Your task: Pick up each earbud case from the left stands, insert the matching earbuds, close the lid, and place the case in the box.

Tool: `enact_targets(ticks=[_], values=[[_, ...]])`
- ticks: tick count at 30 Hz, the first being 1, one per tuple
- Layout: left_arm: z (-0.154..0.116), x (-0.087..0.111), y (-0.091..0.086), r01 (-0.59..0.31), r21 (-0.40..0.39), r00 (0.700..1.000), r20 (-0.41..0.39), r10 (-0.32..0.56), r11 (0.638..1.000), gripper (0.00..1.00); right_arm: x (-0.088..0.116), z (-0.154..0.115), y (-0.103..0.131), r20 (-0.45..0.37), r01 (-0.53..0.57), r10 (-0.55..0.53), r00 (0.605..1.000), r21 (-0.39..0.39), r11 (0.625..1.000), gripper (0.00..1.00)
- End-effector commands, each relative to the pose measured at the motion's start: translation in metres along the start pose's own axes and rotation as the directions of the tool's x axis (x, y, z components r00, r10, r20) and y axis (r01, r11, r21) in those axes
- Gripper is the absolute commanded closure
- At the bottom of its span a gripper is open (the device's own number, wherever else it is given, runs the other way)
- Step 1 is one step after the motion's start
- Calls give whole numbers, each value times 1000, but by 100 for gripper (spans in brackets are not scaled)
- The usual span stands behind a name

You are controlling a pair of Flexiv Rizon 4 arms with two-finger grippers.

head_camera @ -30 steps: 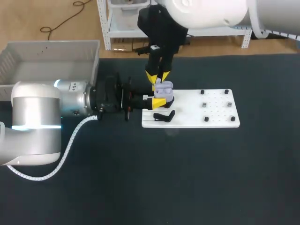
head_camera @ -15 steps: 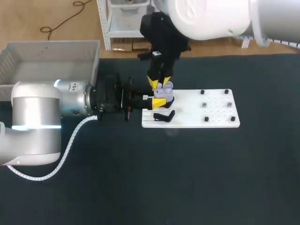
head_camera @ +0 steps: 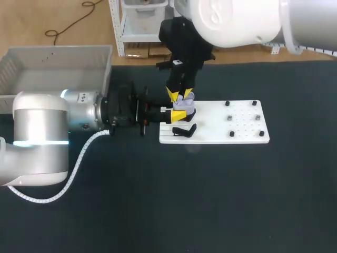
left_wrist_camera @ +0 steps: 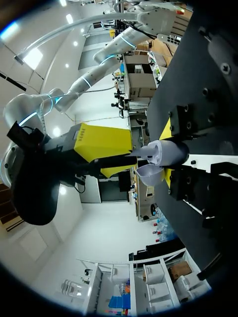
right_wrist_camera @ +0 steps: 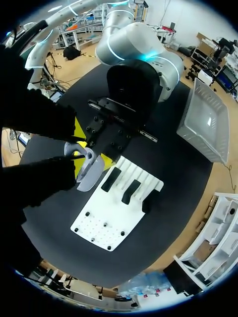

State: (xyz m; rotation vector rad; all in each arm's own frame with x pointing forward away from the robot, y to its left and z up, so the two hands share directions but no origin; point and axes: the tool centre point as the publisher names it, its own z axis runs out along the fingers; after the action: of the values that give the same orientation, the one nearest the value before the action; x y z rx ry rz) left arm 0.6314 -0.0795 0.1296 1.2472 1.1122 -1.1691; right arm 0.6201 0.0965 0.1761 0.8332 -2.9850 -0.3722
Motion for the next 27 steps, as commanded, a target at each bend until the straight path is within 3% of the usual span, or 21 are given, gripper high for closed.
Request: enact_targets(ticks=[1, 27], values=[[0, 1, -1, -2, -4, 1000, 1, 2, 1000, 100, -2, 1, -2, -4, -1, 1, 1000, -3, 1000, 100], [0, 1, -1, -2, -4, 1000, 1, 2, 1000, 100, -7, 6, -7, -20, -5, 5, 1000, -19, 1000, 100]])
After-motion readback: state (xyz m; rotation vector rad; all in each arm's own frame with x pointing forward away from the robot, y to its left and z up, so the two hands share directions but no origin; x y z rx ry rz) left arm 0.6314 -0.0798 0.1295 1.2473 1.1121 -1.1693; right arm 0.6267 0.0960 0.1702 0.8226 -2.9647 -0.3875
